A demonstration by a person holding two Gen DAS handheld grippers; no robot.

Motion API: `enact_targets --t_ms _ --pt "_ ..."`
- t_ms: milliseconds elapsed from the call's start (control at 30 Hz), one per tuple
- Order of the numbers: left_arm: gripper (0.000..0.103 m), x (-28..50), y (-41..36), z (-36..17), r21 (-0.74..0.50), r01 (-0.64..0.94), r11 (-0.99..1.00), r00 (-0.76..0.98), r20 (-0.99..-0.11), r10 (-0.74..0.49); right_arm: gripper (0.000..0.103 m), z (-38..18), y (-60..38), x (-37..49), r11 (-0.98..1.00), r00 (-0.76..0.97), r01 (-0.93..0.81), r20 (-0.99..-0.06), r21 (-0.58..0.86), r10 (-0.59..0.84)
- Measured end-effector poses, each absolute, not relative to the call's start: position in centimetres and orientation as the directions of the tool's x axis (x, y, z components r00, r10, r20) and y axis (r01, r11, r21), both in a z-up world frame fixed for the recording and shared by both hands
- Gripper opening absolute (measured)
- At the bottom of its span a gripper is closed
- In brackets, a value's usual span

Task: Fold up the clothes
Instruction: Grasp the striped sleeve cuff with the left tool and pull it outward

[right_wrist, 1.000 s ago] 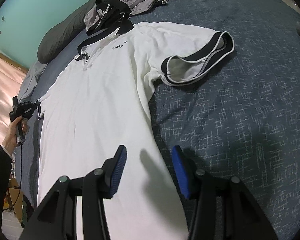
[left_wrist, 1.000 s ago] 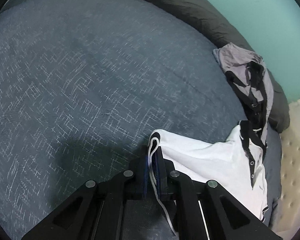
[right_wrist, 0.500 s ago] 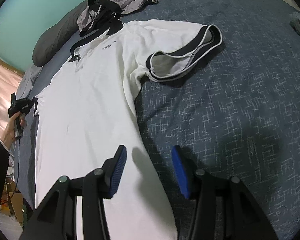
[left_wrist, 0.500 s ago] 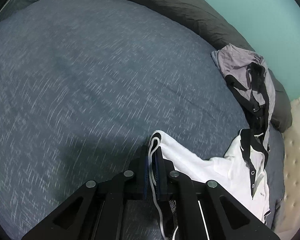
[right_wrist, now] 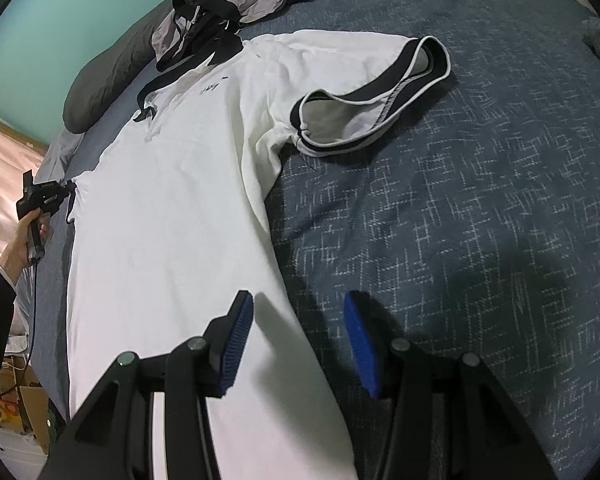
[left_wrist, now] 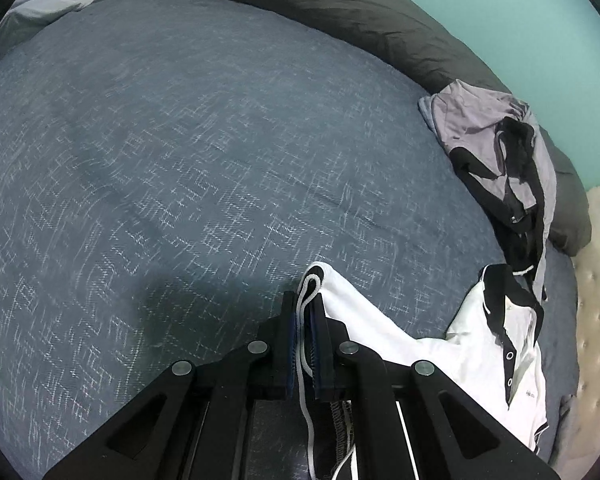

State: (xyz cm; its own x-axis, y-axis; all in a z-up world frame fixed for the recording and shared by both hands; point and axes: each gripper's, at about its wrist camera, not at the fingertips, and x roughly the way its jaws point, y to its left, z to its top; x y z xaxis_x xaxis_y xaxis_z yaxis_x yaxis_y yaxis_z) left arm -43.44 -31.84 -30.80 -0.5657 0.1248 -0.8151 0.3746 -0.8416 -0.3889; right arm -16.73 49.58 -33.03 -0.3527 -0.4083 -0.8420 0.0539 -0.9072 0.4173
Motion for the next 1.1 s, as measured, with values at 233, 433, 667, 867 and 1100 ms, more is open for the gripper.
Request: enact_targets --t_ms 233,433,667,867,1100 --pt "0.006 -42.3 -32.1 -32.1 -0.4 0.371 -0.838 -0.531 -0.832 0.162 0.048 -32.7 49.6 -16.8 -0.903 -0.364 0.047 -0.834 0.427 -0.414" --pt "0.011 -40.6 -32.9 -32.6 -0.455 0.372 -0.809 -0.543 -0.814 0.208 0.048 -32.4 49.4 -16.4 -0.897 -0.37 0.044 -0.827 0.44 -0.423" --pt "0.027 -37.7 -33.9 -31.4 -0.501 0.374 -0.78 -0.583 -0.781 0.223 0.048 -31.6 48.9 -16.0 -0.889 -0.384 0.043 -0.814 0.455 -0.435" --pt "0.034 -35.0 -31.6 -31.3 -0.519 0.328 -0.789 -0.577 -0.772 0.268 0.048 -31.0 48.5 -15.8 -0.88 -0.399 0.04 -0.8 0.473 -0.448" --pt "0.037 -33.4 -28.0 -33.1 -0.55 0.28 -0.786 -0.549 -0.764 0.339 0.048 -31.0 48.5 -15.2 -0.873 -0.401 0.034 -0.793 0.487 -0.458"
